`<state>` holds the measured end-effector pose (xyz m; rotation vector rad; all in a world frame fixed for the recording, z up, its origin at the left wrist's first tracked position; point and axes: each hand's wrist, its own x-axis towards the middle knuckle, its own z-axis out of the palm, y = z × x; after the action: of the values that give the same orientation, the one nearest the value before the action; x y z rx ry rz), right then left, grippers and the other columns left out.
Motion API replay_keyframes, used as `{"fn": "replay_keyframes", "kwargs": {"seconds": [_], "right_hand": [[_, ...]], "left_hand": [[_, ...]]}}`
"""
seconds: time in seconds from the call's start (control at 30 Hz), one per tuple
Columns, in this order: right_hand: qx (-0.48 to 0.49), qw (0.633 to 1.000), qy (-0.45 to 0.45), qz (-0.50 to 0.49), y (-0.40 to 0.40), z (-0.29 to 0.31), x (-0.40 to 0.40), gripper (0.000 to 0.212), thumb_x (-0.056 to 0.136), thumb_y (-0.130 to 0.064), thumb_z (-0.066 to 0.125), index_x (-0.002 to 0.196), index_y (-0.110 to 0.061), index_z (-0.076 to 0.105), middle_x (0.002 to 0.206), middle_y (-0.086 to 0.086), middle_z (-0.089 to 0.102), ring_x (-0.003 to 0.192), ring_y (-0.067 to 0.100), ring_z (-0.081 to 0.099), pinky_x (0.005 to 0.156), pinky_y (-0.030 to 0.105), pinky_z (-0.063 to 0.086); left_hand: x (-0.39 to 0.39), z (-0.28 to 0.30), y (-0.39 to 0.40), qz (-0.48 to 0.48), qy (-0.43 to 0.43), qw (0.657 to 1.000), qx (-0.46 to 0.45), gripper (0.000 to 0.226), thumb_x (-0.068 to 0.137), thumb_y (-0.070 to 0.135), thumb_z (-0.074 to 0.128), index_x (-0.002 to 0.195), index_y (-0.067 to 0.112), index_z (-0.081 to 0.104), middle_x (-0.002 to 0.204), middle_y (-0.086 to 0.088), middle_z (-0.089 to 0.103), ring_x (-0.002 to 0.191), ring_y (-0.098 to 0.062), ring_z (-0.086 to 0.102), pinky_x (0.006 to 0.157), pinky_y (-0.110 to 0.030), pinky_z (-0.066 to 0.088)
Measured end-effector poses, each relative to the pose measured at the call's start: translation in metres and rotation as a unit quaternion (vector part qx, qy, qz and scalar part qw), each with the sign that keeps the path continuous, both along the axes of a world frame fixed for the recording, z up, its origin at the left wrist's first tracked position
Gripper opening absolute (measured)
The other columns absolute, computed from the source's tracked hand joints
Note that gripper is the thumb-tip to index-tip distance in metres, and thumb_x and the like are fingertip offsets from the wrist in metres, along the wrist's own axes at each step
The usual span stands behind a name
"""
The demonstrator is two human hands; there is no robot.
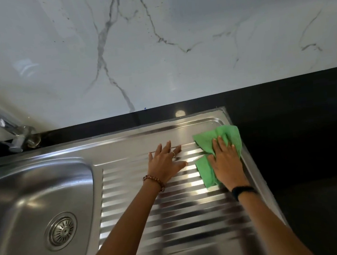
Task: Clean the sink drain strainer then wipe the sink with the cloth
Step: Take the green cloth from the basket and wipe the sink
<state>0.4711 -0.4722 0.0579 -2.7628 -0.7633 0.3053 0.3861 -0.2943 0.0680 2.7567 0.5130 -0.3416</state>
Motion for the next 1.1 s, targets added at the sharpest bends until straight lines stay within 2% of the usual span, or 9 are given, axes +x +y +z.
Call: {"fn": "replay_keyframes", "kwargs": {"seconds": [0.17, 0.3, 0.53, 0.7, 0.8, 0.87, 0.97, 1.03, 1.1], "right_hand": [[-0.008, 1.0, 0.018, -0.001, -0.016, -0.002, -0.018, 0.056, 0.099, -0.034, 0.026, 0.148, -0.01, 0.017, 0.159, 0.01, 0.009, 0.147, 0.023, 0.005, 0.121, 0.042, 0.005], [-0.037, 0.999, -0.007, 0.017, 0.008, -0.002, 0.01, 0.06, 0.098, -0.041, 0.024, 0.148, -0.01, 0.014, 0.158, 0.014, 0.005, 0.146, 0.029, 0.005, 0.12, 0.044, 0.002], [-0.067, 0.996, -0.054, 0.035, 0.032, -0.003, 0.053, 0.059, 0.1, -0.037, 0.02, 0.149, -0.008, 0.004, 0.158, 0.015, 0.005, 0.146, 0.031, 0.005, 0.119, 0.045, -0.001], [-0.065, 0.996, -0.062, -0.014, 0.009, -0.008, 0.025, 0.059, 0.099, -0.039, 0.016, 0.149, -0.009, 0.002, 0.158, 0.016, -0.001, 0.146, 0.034, -0.002, 0.118, 0.047, -0.004], [-0.058, 0.997, -0.053, -0.023, -0.022, -0.007, -0.013, 0.07, 0.091, -0.047, -0.012, 0.149, -0.01, 0.005, 0.158, 0.017, 0.002, 0.145, 0.036, 0.0, 0.118, 0.048, -0.003], [-0.054, 0.997, -0.053, -0.017, -0.042, -0.004, -0.037, 0.084, 0.086, -0.048, -0.025, 0.147, -0.009, 0.016, 0.155, 0.018, 0.015, 0.144, 0.039, 0.012, 0.116, 0.049, 0.005], [-0.064, 0.997, -0.044, -0.03, -0.051, 0.001, -0.053, 0.083, 0.091, -0.047, -0.017, 0.142, -0.006, 0.033, 0.147, 0.02, 0.037, 0.137, 0.039, 0.032, 0.113, 0.053, 0.021], [-0.059, 0.997, -0.026, -0.038, -0.044, 0.0, -0.046, 0.078, 0.091, -0.049, -0.013, 0.145, -0.008, 0.026, 0.147, 0.018, 0.038, 0.137, 0.036, 0.034, 0.115, 0.051, 0.019], [-0.055, 0.998, -0.024, -0.036, -0.033, -0.005, -0.027, 0.065, 0.096, -0.048, 0.006, 0.149, -0.011, 0.014, 0.15, 0.017, 0.034, 0.139, 0.031, 0.03, 0.117, 0.047, 0.015]], "left_hand": [[0.002, -0.002, 0.001, -0.003, 0.001, 1.0, 0.004, 0.067, 0.086, 0.059, 0.043, 0.144, 0.032, 0.023, 0.157, 0.001, 0.013, 0.145, -0.027, 0.01, 0.114, -0.056, 0.016], [0.004, -0.003, 0.003, -0.006, 0.002, 1.0, 0.009, 0.067, 0.085, 0.059, 0.044, 0.144, 0.033, 0.023, 0.157, 0.001, 0.015, 0.144, -0.027, 0.012, 0.114, -0.056, 0.019], [0.007, -0.001, 0.008, -0.013, 0.002, 1.0, -0.002, 0.065, 0.085, 0.057, 0.046, 0.143, 0.033, 0.027, 0.156, 0.0, 0.018, 0.143, -0.027, 0.018, 0.112, -0.055, 0.024], [0.009, 0.0, 0.008, -0.008, -0.011, 1.0, -0.003, 0.058, 0.087, 0.056, 0.043, 0.139, 0.03, 0.036, 0.148, 0.001, 0.033, 0.132, -0.025, 0.035, 0.103, -0.052, 0.039], [0.011, 0.0, 0.01, -0.012, -0.01, 1.0, -0.01, 0.055, 0.089, 0.054, 0.041, 0.138, 0.029, 0.038, 0.142, 0.0, 0.039, 0.126, -0.024, 0.042, 0.098, -0.048, 0.044], [0.011, -0.001, 0.01, -0.012, -0.014, 1.0, -0.011, 0.054, 0.09, 0.053, 0.04, 0.138, 0.029, 0.038, 0.143, 0.0, 0.039, 0.125, -0.024, 0.043, 0.097, -0.047, 0.045], [0.011, -0.005, 0.011, -0.011, -0.018, 1.0, -0.007, 0.054, 0.09, 0.053, 0.039, 0.138, 0.03, 0.038, 0.146, -0.001, 0.037, 0.127, -0.025, 0.042, 0.098, -0.048, 0.045], [0.01, -0.006, 0.011, -0.007, -0.018, 1.0, -0.008, 0.053, 0.09, 0.053, 0.039, 0.138, 0.03, 0.038, 0.147, 0.0, 0.036, 0.128, -0.025, 0.041, 0.1, -0.049, 0.044], [0.011, -0.005, 0.011, -0.011, -0.006, 1.0, -0.007, 0.054, 0.091, 0.052, 0.039, 0.14, 0.03, 0.035, 0.148, 0.0, 0.033, 0.13, -0.026, 0.039, 0.102, -0.051, 0.042]]}}
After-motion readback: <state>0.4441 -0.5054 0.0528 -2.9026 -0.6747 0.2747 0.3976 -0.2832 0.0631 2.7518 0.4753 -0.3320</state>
